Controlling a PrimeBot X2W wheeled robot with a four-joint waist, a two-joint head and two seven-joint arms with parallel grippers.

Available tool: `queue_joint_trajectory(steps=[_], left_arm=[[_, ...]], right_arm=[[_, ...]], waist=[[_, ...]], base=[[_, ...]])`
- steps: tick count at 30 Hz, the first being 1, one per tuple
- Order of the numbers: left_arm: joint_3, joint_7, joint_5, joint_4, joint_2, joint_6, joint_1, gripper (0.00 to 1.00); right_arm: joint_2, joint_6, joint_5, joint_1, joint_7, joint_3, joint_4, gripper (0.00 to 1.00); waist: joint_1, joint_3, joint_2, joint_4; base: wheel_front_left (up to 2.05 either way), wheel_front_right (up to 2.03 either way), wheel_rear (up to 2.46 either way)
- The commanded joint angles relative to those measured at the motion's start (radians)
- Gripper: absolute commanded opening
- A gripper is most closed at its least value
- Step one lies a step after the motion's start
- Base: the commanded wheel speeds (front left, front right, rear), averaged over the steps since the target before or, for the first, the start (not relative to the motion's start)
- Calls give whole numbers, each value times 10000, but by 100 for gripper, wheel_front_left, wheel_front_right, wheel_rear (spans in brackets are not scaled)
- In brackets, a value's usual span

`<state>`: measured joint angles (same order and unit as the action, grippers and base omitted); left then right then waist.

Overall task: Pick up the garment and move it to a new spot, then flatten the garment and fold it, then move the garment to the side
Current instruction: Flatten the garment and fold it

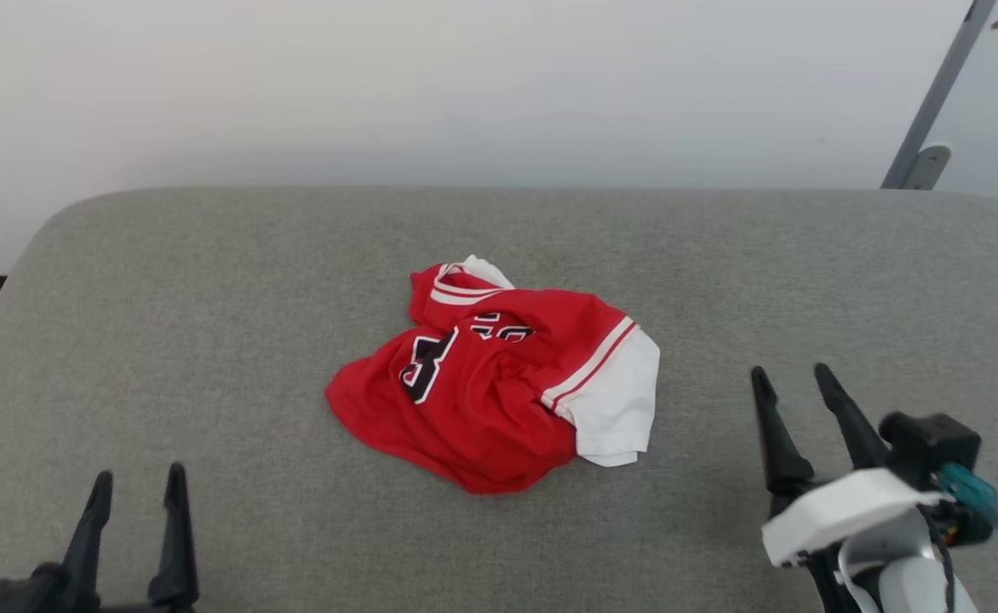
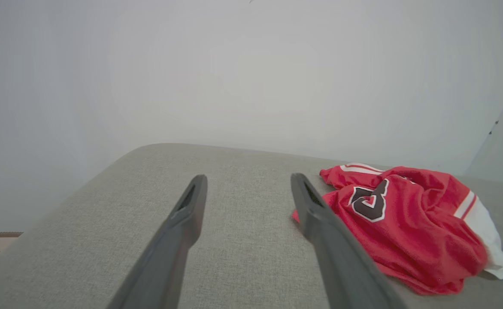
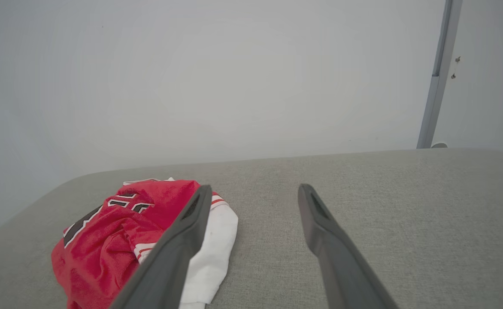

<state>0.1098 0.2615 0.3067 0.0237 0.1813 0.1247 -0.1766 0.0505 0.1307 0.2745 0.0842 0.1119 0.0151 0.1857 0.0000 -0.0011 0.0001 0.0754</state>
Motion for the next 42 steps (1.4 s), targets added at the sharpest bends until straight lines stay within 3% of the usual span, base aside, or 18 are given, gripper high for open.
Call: queue_joint_trajectory(steps=[1,13,22,30,31,32,42], left_arm=[[-82,49,-59,-8,-20,54,220,100],[-1019,50,89,-35,54,54,1091,100],[-1804,48,354,203,18,55,1890,100],[-2045,50,501,390,-42,55,2194,100],[-2041,48,519,411,-40,56,2201,100],[-2020,48,543,430,-38,56,2204,100],[-1470,48,611,307,46,56,1915,100]], right_arm=[[0,1,34,218,-172,67,55,100],[295,1,-326,1597,-2549,613,1086,100],[853,1,-939,2618,-5922,755,2278,100],[1005,1,-1240,2868,-8089,1018,3027,100],[1006,1,-1205,2900,-8239,1081,3049,36],[1034,1,-1202,2974,-8337,1114,3016,0],[1391,1,-355,3505,-9490,1017,805,0]], waist=[[0,100,-1,106],[0,929,-1,968],[0,1628,-1,1960],[0,1940,-1,2442],[0,1966,-1,2464],[0,1981,-1,2470],[0,1926,-1,1952]], base=[[0,0,0],[0,0,0],[0,0,0],[0,0,0],[0,0,0],[0,0,0],[0,0,0]])
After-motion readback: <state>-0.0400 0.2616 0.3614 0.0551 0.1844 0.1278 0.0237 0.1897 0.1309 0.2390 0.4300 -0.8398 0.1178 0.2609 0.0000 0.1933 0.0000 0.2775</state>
